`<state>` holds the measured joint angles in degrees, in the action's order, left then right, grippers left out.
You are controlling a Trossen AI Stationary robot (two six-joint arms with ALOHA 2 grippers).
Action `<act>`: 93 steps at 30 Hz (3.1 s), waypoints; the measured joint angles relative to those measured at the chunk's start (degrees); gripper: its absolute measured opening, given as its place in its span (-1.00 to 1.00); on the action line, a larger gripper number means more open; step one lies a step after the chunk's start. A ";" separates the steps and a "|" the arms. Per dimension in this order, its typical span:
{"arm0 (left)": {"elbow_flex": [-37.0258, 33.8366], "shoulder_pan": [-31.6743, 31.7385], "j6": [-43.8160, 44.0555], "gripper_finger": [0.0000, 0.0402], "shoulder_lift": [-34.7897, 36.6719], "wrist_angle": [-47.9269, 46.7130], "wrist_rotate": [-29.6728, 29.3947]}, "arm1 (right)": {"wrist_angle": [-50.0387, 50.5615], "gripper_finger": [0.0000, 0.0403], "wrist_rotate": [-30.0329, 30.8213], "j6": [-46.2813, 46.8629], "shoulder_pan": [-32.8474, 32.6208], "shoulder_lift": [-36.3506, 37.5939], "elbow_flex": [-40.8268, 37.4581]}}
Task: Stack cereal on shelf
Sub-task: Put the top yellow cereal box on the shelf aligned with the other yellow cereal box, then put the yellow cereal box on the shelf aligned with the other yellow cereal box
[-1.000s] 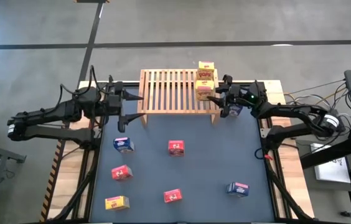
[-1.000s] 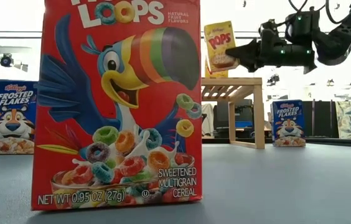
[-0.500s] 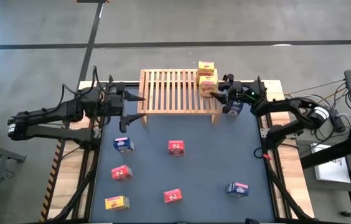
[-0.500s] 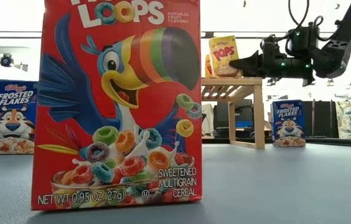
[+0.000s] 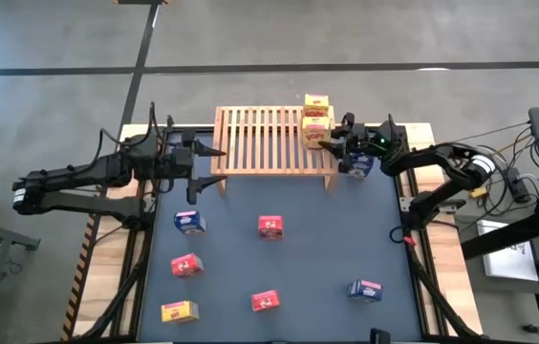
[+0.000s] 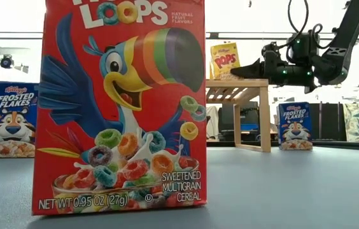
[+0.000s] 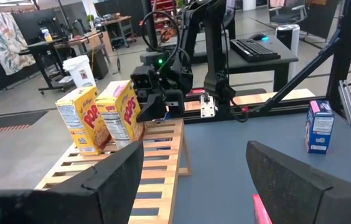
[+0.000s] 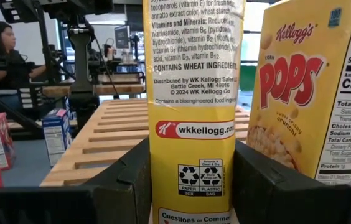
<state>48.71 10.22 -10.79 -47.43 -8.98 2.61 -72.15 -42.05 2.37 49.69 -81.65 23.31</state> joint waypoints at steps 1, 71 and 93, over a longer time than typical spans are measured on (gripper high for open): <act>0.00 0.00 -0.05 0.33 0.01 0.01 -0.01 | -0.49 -0.24 0.01 0.00 0.00 -0.33 0.00; 2.23 -0.04 2.23 0.33 0.27 -9.11 -2.48 | 39.31 0.43 4.14 -9.07 1.64 28.34 -1.06; 16.64 -15.43 30.29 0.11 -15.57 -45.13 -3.02 | 33.69 0.34 9.24 -1.57 -15.06 46.40 -12.46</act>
<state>65.35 -5.21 19.50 -63.00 -54.11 -0.40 -38.47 -32.82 0.80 34.63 -35.25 10.85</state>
